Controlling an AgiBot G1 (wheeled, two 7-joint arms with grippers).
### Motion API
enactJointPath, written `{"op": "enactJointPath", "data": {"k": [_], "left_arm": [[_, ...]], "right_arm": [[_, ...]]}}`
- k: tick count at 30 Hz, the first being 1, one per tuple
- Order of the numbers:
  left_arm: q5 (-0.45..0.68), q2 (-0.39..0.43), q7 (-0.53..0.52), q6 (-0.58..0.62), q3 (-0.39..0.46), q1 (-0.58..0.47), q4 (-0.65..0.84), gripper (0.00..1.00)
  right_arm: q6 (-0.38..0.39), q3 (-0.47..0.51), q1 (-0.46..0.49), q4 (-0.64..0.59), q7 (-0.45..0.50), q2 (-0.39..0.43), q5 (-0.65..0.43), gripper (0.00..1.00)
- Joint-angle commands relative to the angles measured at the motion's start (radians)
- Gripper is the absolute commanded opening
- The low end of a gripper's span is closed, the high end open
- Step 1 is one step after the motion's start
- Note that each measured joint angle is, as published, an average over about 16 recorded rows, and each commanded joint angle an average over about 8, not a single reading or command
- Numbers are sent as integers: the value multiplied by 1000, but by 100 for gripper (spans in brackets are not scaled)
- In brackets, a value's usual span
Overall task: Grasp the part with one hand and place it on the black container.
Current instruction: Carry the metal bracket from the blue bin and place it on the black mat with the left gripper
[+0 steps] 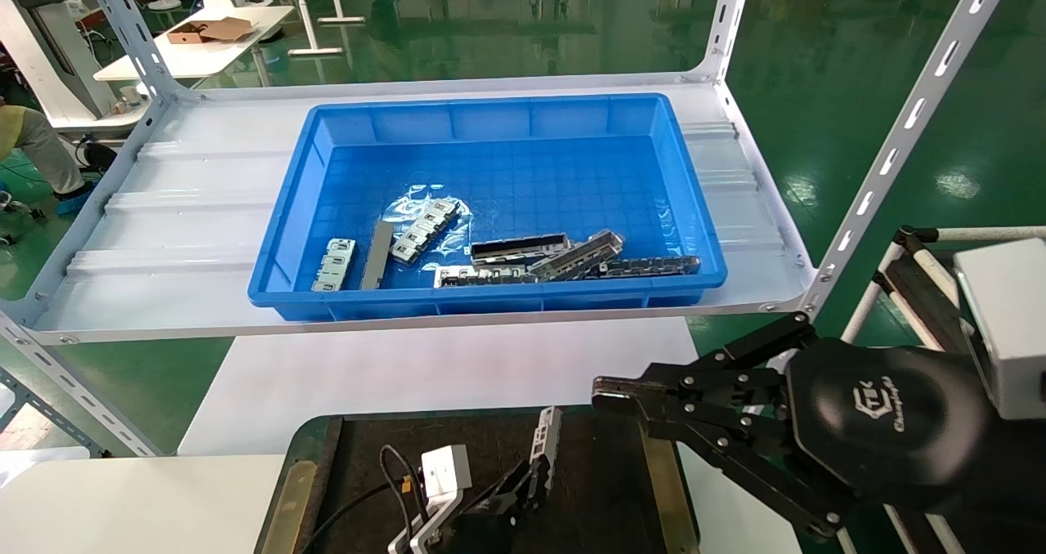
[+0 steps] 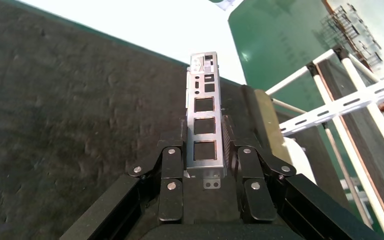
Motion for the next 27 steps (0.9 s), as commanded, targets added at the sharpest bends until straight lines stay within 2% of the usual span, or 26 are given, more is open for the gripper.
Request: {"op": "enactJointPath", "data": {"k": [1, 18, 19, 20, 25, 27], "left_arm": [[8, 19, -2, -2, -19, 5, 17, 0], [43, 34, -102, -46, 10, -5, 60, 1], [47, 34, -109, -50, 14, -6, 61, 4], [51, 34, -117, -55, 18, -7, 63, 12], [73, 34, -158, -76, 38, -14, 65, 74], [83, 35, -175, -83, 46, -17, 65, 95]], "right_arm": [[0, 0, 0, 0, 0, 0, 0, 0], [0, 0, 0, 0, 0, 0, 0, 1], [0, 0, 0, 0, 0, 0, 0, 5], [0, 0, 0, 0, 0, 0, 0, 13], [0, 0, 0, 0, 0, 0, 0, 76], [0, 0, 0, 0, 0, 0, 0, 95]]}}
